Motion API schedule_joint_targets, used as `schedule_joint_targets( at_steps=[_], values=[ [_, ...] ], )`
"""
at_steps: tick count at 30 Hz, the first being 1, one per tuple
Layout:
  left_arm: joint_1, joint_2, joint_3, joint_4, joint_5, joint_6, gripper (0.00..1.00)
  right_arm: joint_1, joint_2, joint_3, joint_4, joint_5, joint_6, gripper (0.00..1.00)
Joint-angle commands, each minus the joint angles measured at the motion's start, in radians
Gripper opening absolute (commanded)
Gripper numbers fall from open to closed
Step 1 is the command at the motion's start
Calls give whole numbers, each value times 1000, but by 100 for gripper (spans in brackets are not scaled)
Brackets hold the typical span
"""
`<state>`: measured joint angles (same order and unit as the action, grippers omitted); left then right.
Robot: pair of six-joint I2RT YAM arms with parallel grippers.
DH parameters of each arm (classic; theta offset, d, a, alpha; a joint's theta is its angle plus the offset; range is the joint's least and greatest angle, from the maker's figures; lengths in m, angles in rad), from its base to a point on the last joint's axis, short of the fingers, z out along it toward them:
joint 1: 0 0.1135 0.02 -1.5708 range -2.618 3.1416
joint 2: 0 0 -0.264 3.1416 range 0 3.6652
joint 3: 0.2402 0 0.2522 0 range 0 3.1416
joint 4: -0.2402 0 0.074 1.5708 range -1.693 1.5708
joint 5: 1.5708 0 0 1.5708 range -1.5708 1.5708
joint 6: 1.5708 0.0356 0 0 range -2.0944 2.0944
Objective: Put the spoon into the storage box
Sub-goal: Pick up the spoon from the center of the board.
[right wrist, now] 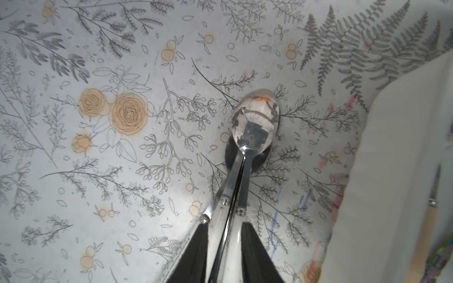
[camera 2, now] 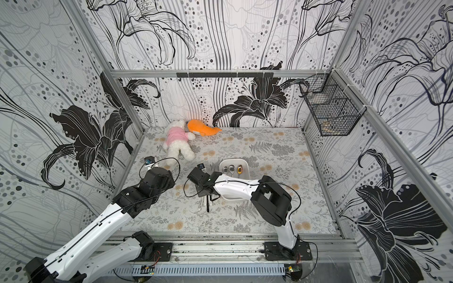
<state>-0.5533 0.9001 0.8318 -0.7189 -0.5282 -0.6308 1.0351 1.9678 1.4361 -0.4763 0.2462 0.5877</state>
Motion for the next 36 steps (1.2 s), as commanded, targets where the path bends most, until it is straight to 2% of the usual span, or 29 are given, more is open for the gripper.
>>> schedule_joint_targets(
  at_steps=[1,14,28,36],
  values=[
    [9,-15,-13,24,14,18,62,5,20,-11,-46,29,20,27],
    [15,-16,-13,25,20,19,62,5,17,-116,-13,-8,60,26],
    [20,-16,-16,27,27,19,62,6,63,-122,-1,-32,70,26],
    [21,-21,-17,31,40,13,62,4,47,-79,-9,12,65,18]
  ],
)
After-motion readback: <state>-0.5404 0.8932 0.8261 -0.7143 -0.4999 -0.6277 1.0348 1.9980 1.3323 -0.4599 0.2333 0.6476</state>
